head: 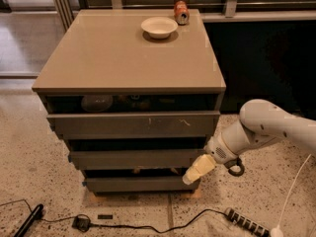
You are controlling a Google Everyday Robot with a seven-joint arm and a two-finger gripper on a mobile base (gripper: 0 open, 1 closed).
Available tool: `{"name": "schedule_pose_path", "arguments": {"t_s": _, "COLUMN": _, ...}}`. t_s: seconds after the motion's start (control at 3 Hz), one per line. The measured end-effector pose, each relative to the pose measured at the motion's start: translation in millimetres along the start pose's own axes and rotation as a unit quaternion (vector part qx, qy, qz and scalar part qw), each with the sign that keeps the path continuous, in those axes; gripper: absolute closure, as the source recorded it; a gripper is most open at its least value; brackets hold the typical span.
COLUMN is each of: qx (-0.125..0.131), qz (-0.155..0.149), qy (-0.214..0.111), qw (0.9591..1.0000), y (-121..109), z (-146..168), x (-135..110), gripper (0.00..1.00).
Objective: Close top drawer
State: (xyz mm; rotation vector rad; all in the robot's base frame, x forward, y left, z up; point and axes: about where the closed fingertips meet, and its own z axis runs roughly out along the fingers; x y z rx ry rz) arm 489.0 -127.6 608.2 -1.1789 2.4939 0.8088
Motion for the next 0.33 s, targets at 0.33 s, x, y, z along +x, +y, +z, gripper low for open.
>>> {"name": "schedule_pose_path", "arguments": {"t_s": 0.33, "qx": 0.0, "qz": 0.0, "qy": 0.0, "qw": 1.0, "y": 0.0, "z": 0.0, "x": 0.0, "gripper": 0.0}}
